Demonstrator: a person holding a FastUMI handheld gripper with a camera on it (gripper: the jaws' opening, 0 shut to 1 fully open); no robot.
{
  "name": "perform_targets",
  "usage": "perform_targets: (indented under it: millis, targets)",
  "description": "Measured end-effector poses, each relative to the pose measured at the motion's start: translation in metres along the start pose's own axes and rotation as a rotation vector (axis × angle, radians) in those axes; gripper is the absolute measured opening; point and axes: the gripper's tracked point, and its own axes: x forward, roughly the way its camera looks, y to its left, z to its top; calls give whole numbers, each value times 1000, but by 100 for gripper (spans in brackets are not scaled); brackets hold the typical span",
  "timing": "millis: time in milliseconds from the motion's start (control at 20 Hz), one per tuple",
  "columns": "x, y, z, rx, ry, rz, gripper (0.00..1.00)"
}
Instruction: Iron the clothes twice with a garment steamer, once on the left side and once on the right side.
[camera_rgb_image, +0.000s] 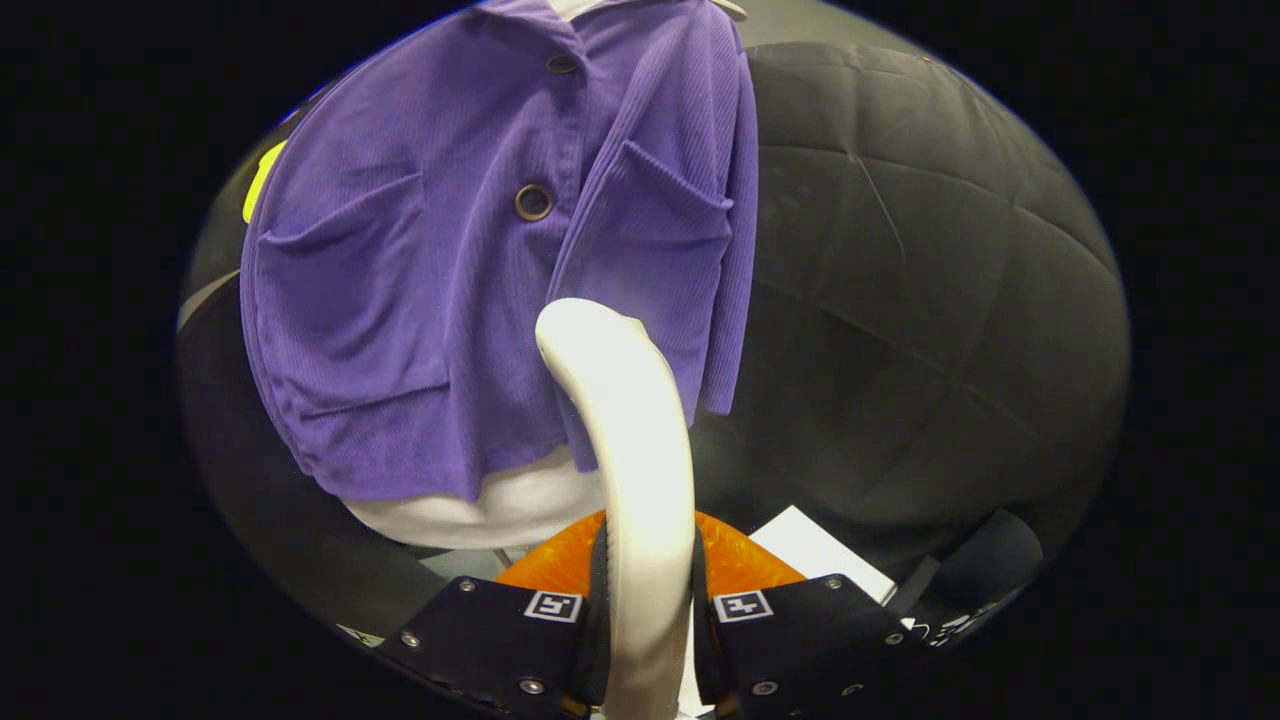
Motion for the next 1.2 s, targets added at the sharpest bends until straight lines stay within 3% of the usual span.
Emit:
perform_targets:
  millis: [250,600,900,1200]
  targets:
    - [-4,4,0,44,14,29,34]
    - [-14,3,-6,13,46,101,34]
    - [-82,-3,-9,3,-10,190,33]
    - [-175,15,13,-94,-103,341,33]
